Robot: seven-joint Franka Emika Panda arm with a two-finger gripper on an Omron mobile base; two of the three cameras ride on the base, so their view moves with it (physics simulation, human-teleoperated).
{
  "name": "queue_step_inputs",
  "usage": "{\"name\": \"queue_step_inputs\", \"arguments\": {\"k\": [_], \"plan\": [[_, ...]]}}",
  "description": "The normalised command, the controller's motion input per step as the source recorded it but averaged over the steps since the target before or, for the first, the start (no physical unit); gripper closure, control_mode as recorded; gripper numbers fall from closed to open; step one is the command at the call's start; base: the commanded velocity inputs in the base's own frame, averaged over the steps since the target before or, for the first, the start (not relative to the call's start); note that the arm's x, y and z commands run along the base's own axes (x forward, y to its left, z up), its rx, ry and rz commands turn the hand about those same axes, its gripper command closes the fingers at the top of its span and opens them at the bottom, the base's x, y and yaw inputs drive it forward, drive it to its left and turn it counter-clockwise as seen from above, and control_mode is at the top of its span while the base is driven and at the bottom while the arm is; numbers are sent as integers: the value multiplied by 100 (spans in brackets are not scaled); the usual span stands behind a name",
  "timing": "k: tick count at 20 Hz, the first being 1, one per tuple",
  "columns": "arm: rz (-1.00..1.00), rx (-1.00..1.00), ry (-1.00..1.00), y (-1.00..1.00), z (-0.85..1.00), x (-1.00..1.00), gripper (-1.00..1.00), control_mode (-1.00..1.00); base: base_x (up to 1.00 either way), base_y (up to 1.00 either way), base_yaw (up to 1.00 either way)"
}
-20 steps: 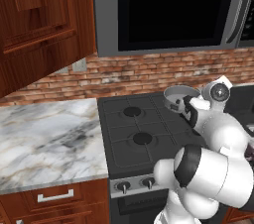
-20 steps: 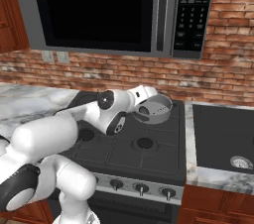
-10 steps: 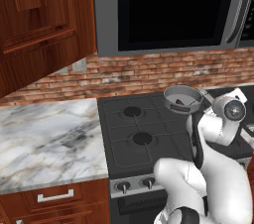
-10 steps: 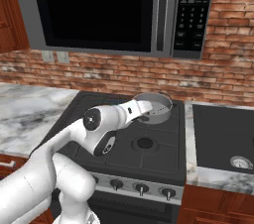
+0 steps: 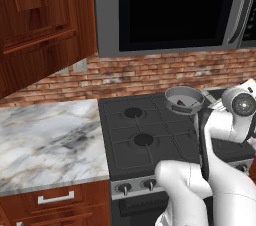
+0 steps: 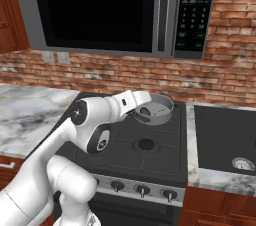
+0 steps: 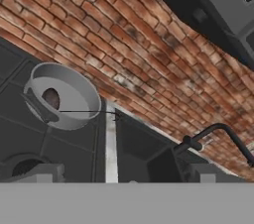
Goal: Open the cabinet and move the ladle to the pot. Then close the cabinet.
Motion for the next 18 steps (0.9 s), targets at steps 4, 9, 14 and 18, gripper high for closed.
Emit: {"name": "queue_step_inputs", "arguments": {"k": [4, 9, 14, 18], "plan": [[-7, 2, 14, -3, 90, -36, -100, -100, 0, 0, 0], [-6, 0, 9, -14, 43, -76, -100, -100, 0, 0, 0], [-5, 0, 2, -17, 25, -97, -100, -100, 0, 0, 0], [-5, 1, 1, -7, 36, -94, -100, -100, 0, 0, 0]]}}
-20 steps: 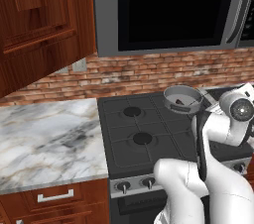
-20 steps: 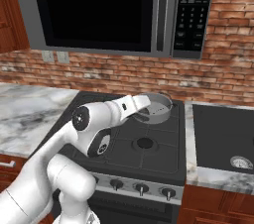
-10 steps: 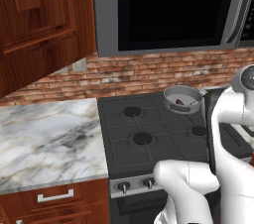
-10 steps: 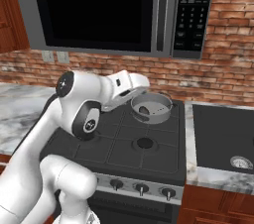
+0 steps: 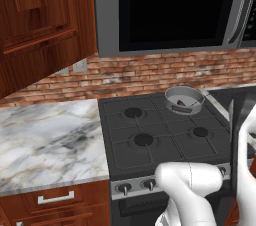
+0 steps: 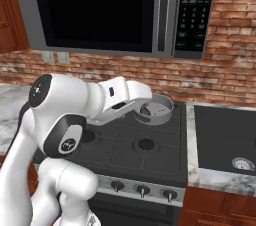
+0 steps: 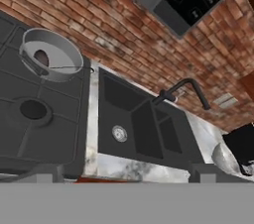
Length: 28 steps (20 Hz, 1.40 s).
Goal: Open the cabinet and move the ladle to the pot. Then close the cabinet.
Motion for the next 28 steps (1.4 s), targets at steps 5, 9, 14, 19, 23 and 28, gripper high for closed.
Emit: {"name": "queue_step_inputs", "arguments": {"k": [5, 9, 14, 19, 23, 28], "plan": [[-6, 2, 0, 0, 35, -76, -100, -100, 0, 0, 0], [-7, 2, 0, 12, 34, -55, -100, -100, 0, 0, 0], [-6, 7, 0, 21, 35, -34, -100, -100, 0, 0, 0], [-2, 13, 0, 36, 18, -32, -100, -100, 0, 0, 0], [0, 17, -4, 51, 0, -27, -100, -100, 0, 0, 0], [0, 17, -14, 55, 0, -16, -100, -100, 0, 0, 0]]}}
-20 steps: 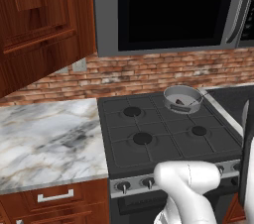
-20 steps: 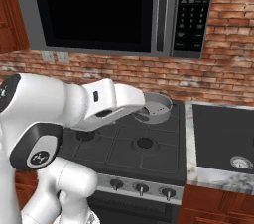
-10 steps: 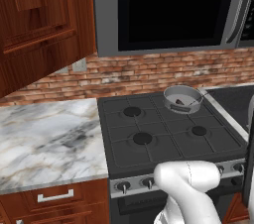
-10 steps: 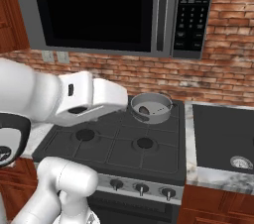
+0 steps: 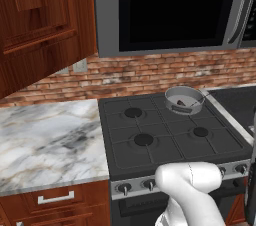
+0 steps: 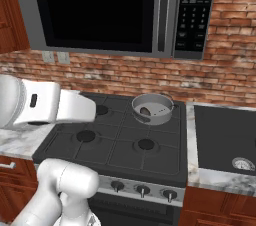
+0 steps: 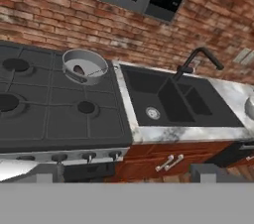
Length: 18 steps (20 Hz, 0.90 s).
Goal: Open the cabinet and move the ladle to the pot. Then close the cabinet.
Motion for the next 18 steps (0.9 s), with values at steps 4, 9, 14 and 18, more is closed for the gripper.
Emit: {"name": "queue_step_inputs", "arguments": {"k": [4, 9, 14, 18], "plan": [[0, 15, -25, 54, 1, -7, -100, -100, 0, 0, 0], [0, 14, -34, 48, 11, -4, -100, -100, 0, 0, 0], [0, 15, -28, 41, 18, 0, -100, -100, 0, 0, 0], [0, 13, -14, 21, 35, 0, -100, -100, 0, 0, 0]]}}
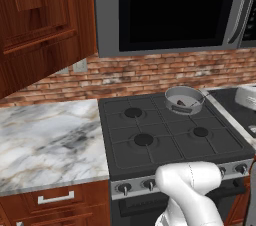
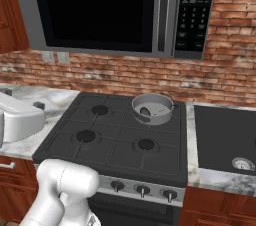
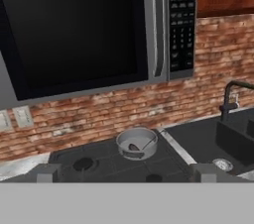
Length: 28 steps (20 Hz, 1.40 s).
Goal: Open the cabinet and move the ladle to the pot. Then close the cabinet.
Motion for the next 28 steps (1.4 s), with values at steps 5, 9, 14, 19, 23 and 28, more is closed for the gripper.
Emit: {"name": "queue_step_inputs", "arguments": {"k": [5, 9, 14, 19, 23, 28], "plan": [[2, 10, -16, 13, 16, 12, -100, -100, 0, 0, 0], [5, 4, -8, 0, 11, 7, -100, -100, 0, 0, 0], [5, 0, 0, 0, 11, 0, -100, -100, 0, 0, 0], [5, 0, 0, 0, 0, -6, -100, -100, 0, 0, 0], [4, 0, 0, 0, 0, -16, -100, -100, 0, 0, 0], [3, 0, 0, 1, 0, -16, -100, -100, 0, 0, 0]]}}
